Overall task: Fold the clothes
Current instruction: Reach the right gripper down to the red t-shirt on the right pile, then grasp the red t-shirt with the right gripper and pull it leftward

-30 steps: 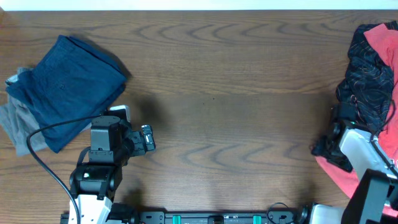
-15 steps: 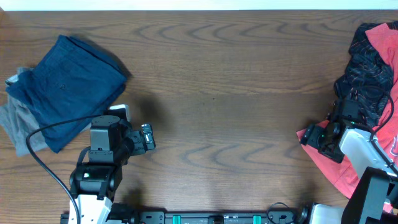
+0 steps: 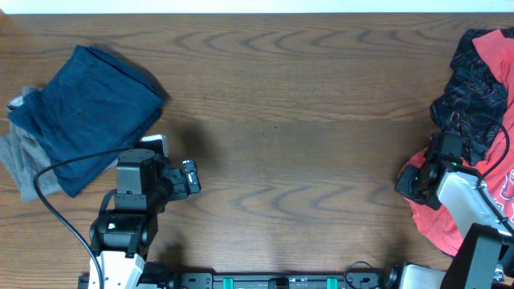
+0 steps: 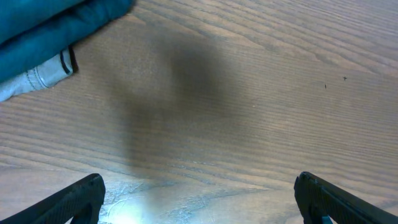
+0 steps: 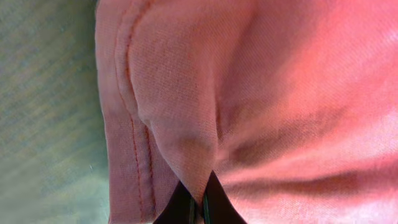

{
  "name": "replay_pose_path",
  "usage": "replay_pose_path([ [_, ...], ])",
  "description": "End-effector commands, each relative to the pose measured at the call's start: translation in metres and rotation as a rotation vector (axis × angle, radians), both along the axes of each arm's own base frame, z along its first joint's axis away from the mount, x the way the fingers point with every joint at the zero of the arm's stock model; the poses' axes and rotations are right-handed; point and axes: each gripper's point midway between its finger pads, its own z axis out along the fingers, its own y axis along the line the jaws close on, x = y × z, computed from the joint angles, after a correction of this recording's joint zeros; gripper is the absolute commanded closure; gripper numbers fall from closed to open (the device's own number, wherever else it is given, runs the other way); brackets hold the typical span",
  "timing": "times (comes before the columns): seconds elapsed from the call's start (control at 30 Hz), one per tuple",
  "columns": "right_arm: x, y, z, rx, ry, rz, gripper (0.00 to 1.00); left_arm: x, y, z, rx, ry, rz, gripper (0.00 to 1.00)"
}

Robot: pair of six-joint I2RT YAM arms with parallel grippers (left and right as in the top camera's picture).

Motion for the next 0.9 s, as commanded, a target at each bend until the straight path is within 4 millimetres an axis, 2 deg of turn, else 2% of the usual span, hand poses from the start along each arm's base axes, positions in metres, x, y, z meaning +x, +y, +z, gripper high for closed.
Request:
replay_pose_path([
  [0.0, -0.001, 0.002, 0.013, 0.024, 0.027, -0.011, 0.99, 0.005, -0.001, 0.010, 0.006, -0.029, -0.013, 0.02],
  [0.1, 0.021, -0.011, 0.060, -0.002, -0.048, -0.009, 0.99, 0.005, -0.001, 0.010, 0.005, -0.029, -0.013, 0.02],
  [0.13, 0.030, -0.017, 0.082, -0.017, -0.088, -0.009, 0.98, 0.005, -0.001, 0.010, 0.005, -0.029, -0.013, 0.02],
  [0.23, 0.046, -0.032, 0.138, -0.065, -0.196, 0.002, 0.96, 0.005, -0.001, 0.010, 0.005, -0.029, -0.013, 0.02],
  [0.3, 0.051, -0.038, 0.165, -0.096, -0.254, 0.011, 0.99, 0.005, -0.001, 0.010, 0.006, -0.029, -0.013, 0.02],
  [0.37, 0.051, -0.041, 0.179, -0.110, -0.287, 0.003, 0.99, 0.005, -0.001, 0.010, 0.005, -0.029, -0.013, 0.02],
  [0.5, 0.049, -0.041, 0.187, -0.120, -0.312, -0.001, 0.99, 0.005, -0.001, 0.011, 0.006, -0.030, -0.013, 0.02],
  [0.57, 0.056, -0.042, 0.194, -0.122, -0.346, 0.004, 0.99, 0.005, -0.001, 0.011, 0.005, -0.030, -0.013, 0.02],
  [0.63, 0.078, -0.028, 0.218, -0.074, -0.456, 0.130, 0.99, 0.005, -0.001, 0.011, 0.006, -0.032, -0.013, 0.02],
  [0.73, 0.107, 0.014, 0.282, 0.050, -0.690, 0.376, 0.99, 0.006, -0.001, 0.011, 0.005, -0.035, -0.013, 0.02],
  [0.83, 0.114, 0.055, 0.344, 0.138, -0.869, 0.565, 0.99, 0.006, -0.001, 0.012, 0.005, -0.036, -0.013, 0.02],
  [0.87, 0.111, 0.065, 0.353, 0.159, -0.887, 0.595, 0.99, 0.006, -0.001, 0.012, 0.005, -0.036, -0.013, 0.02],
])
